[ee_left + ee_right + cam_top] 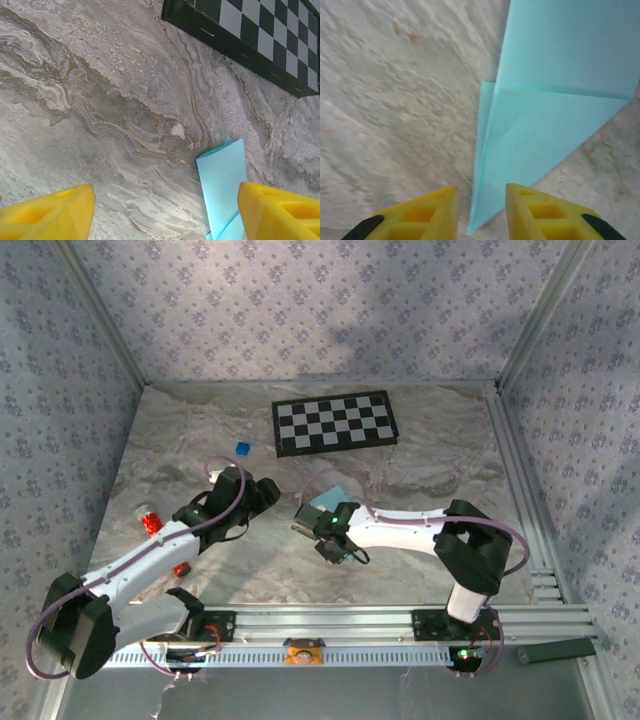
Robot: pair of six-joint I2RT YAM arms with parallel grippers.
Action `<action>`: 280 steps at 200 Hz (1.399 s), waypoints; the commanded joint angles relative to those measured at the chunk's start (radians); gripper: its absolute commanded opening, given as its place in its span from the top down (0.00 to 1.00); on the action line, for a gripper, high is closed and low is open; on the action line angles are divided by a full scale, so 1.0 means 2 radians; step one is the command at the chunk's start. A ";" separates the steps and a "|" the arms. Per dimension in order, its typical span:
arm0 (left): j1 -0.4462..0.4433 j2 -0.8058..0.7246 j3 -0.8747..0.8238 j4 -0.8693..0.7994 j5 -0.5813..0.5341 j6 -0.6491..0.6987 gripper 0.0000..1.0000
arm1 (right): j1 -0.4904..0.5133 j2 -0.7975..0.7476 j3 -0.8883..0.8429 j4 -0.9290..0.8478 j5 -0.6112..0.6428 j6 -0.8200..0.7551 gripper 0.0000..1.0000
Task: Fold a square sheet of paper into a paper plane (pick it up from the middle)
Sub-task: Turn over the paper at the center of the table, then fold the wing for the fifth time at the center of the table.
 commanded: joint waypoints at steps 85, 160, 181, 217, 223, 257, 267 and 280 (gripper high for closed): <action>0.004 0.071 0.015 0.059 0.102 0.013 0.40 | -0.215 -0.099 -0.153 0.221 -0.360 0.056 0.88; 0.003 0.125 0.028 0.088 0.151 0.005 0.50 | -0.228 -0.038 -0.162 0.257 -0.367 0.112 0.91; 0.002 0.137 0.031 0.099 0.164 0.003 0.53 | -0.227 -0.023 -0.162 0.254 -0.364 0.138 0.91; -0.005 0.161 0.040 0.120 0.179 -0.004 0.57 | -0.223 -0.012 -0.180 0.269 -0.348 0.234 0.90; -0.007 0.166 0.042 0.123 0.181 -0.005 0.58 | -0.221 -0.013 -0.189 0.285 -0.347 0.256 0.90; -0.016 0.198 0.064 0.137 0.195 -0.013 0.65 | -0.203 -0.038 -0.255 0.388 -0.307 0.418 0.90; -0.020 0.206 0.071 0.137 0.196 -0.013 0.65 | -0.197 -0.047 -0.274 0.437 -0.307 0.446 0.89; -0.024 0.217 0.082 0.137 0.198 -0.013 0.67 | -0.191 -0.067 -0.289 0.494 -0.311 0.460 0.87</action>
